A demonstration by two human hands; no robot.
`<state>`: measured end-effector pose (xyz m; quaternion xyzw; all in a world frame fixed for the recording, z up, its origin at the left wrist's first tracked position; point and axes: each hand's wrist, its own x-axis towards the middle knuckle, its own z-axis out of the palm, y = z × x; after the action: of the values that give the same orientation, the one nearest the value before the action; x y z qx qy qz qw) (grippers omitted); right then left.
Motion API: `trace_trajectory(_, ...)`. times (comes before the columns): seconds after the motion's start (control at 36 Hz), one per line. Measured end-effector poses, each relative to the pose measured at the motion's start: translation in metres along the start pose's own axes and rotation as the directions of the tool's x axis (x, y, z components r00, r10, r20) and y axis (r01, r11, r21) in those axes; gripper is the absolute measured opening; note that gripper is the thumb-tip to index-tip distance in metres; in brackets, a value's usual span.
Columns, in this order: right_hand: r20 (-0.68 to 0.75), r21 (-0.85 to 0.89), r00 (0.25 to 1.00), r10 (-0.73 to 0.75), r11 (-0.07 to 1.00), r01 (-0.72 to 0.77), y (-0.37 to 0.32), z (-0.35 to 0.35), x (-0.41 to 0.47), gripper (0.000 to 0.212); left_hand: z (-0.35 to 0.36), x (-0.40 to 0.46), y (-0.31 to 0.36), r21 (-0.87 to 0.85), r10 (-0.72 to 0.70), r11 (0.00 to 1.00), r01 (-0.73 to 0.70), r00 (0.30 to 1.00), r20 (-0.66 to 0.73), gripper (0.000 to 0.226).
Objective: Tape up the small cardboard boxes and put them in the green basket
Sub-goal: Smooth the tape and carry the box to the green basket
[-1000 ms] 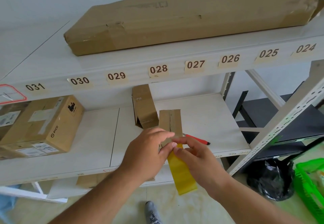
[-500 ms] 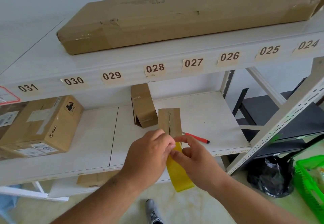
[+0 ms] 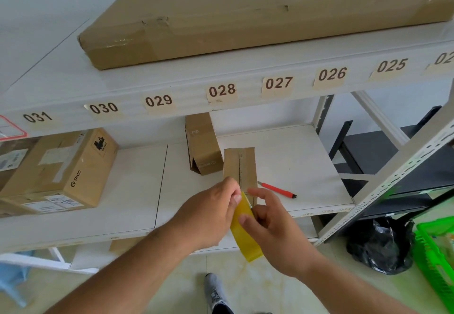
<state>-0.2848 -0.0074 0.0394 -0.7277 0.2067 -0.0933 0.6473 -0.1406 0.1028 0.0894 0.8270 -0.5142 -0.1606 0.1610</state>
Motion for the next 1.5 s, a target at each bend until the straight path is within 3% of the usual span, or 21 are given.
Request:
trace_trajectory(0.08,0.038,0.049,0.999,-0.029,0.998,0.027,0.003,0.000,-0.002,0.039,0.002,0.001,-0.010,0.071,0.039,0.997,-0.031,0.993,-0.111,0.013)
trace_trajectory(0.17,0.033,0.118,0.999,-0.042,0.992,0.038,0.003,-0.001,-0.002,0.040,0.004,0.002,-0.022,0.065,-0.076,0.994,0.091,0.976,-0.202,0.011)
trace_trajectory(0.25,0.032,0.198,0.999,-0.018,0.980,0.012,0.000,-0.003,-0.001,0.040,0.002,0.000,-0.020,-0.241,-0.337,0.930,0.277,0.905,-0.261,0.026)
trace_trajectory(0.28,0.032,0.216,0.999,-0.005,0.976,-0.002,-0.001,-0.003,-0.001,0.042,0.000,-0.002,-0.015,-0.373,-0.446,0.860,0.347,0.866,-0.224,0.040)
trace_trajectory(0.33,0.029,0.229,0.999,0.027,0.973,-0.033,-0.002,-0.002,0.001,0.048,0.003,-0.008,-0.002,-0.580,-0.572,0.670,0.463,0.820,-0.005,0.068)
trace_trajectory(0.39,0.031,0.229,0.998,0.047,0.972,-0.052,0.000,0.000,0.000,0.050,0.016,-0.016,0.010,-0.678,-0.529,0.529,0.511,0.823,0.208,0.078)
trace_trajectory(0.44,0.044,0.241,0.998,0.050,0.969,-0.059,0.002,0.005,0.002,0.049,0.030,-0.019,0.014,-0.756,-0.500,0.449,0.477,0.835,0.231,0.069)
trace_trajectory(0.53,0.025,0.262,0.993,0.117,0.958,-0.119,0.006,0.012,0.006,0.041,0.042,-0.016,0.014,-0.833,-0.564,0.353,0.425,0.808,0.173,0.044)
trace_trajectory(0.64,-0.075,0.263,0.963,0.260,0.936,-0.232,0.010,0.026,0.020,0.036,0.044,-0.017,0.007,-0.852,-0.607,0.349,0.391,0.787,0.113,0.034)
trace_trajectory(0.75,-0.156,0.271,0.943,0.294,0.931,-0.245,0.005,0.047,0.034,0.020,0.046,-0.016,-0.005,-0.866,-0.646,0.329,0.377,0.758,0.085,0.037)
trace_trajectory(0.86,-0.272,0.071,0.928,0.253,0.968,-0.243,0.004,0.072,0.052,0.040,0.050,-0.012,-0.025,-0.829,-0.723,0.378,0.412,0.691,0.014,0.047)
trace_trajectory(0.97,-0.244,-0.036,0.917,0.317,0.942,-0.335,0.012,0.093,0.079,0.054,0.055,-0.001,-0.056,-0.760,-0.770,0.412,0.503,0.637,0.004,0.042)
trace_trajectory(1.03,-0.204,-0.124,0.908,0.366,0.911,-0.395,0.021,0.097,0.095,0.063,0.058,0.006,-0.082,-0.685,-0.759,0.478,0.550,0.651,-0.007,0.044)
trace_trajectory(1.11,-0.160,-0.253,0.901,0.403,0.866,-0.432,0.028,0.092,0.104,0.058,0.059,0.008,-0.134,-0.539,-0.718,0.610,0.581,0.692,-0.066,0.042)
trace_trajectory(1.22,-0.278,-0.415,0.900,0.335,0.804,-0.427,0.038,0.063,0.105,0.040,0.071,0.012,-0.228,-0.225,-0.659,0.745,0.628,0.745,-0.104,0.036)
trace_trajectory(1.31,-0.385,-0.460,0.892,0.235,0.790,-0.406,0.048,0.037,0.104,0.023,0.076,0.015,-0.282,-0.024,-0.640,0.765,0.643,0.756,-0.136,0.019)
trace_trajectory(1.39,-0.423,-0.574,0.903,0.075,0.749,-0.331,0.059,0.015,0.104,0.012,0.083,0.013,-0.323,0.089,-0.651,0.746,0.660,0.751,-0.110,0.028)
trace_trajectory(1.44,-0.376,-0.660,0.923,0.079,0.677,-0.326,0.065,0.003,0.107,0.026,0.095,0.009,-0.344,0.114,-0.686,0.714,0.691,0.723,-0.088,0.027)
trace_trajectory(1.5,-0.268,-0.726,0.948,0.172,0.611,-0.316,0.067,-0.005,0.110,0.043,0.108,0.005,-0.358,0.104,-0.698,0.703,0.704,0.710,-0.091,0.028)
